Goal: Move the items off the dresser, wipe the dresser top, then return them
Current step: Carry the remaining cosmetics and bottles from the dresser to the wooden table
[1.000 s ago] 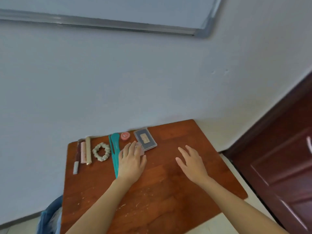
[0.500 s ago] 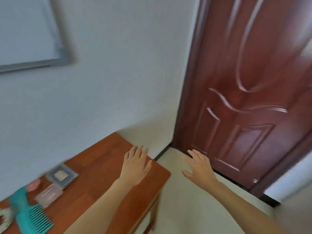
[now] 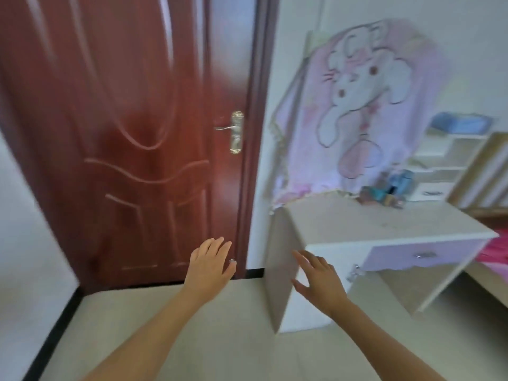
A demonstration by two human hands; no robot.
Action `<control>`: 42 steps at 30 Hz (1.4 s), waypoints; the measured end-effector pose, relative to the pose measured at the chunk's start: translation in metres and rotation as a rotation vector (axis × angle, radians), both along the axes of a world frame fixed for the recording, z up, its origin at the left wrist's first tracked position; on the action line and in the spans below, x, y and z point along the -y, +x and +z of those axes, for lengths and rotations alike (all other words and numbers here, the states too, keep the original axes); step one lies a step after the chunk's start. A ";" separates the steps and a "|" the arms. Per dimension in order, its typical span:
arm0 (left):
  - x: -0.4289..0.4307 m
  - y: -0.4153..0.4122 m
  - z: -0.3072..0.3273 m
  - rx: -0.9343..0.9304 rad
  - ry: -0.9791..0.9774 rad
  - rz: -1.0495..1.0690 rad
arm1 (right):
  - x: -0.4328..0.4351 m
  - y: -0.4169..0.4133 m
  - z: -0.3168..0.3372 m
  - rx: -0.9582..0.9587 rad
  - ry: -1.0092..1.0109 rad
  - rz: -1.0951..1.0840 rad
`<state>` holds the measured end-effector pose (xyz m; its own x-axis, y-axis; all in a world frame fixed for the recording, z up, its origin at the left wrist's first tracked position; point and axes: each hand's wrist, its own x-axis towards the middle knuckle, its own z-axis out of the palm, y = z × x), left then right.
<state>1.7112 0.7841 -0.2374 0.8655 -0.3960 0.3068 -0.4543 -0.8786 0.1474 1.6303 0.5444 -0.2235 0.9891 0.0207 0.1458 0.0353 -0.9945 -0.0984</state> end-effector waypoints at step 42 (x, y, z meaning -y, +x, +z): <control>0.598 0.198 -0.085 -0.391 -0.059 -0.313 | 0.555 0.112 -0.043 -0.173 0.197 -0.422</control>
<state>1.9094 0.1866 -0.3221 0.7626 -0.6467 0.0125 -0.5954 -0.6943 0.4043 1.7427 -0.0110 -0.2669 0.9152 -0.3986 -0.0602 -0.4002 -0.8804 -0.2544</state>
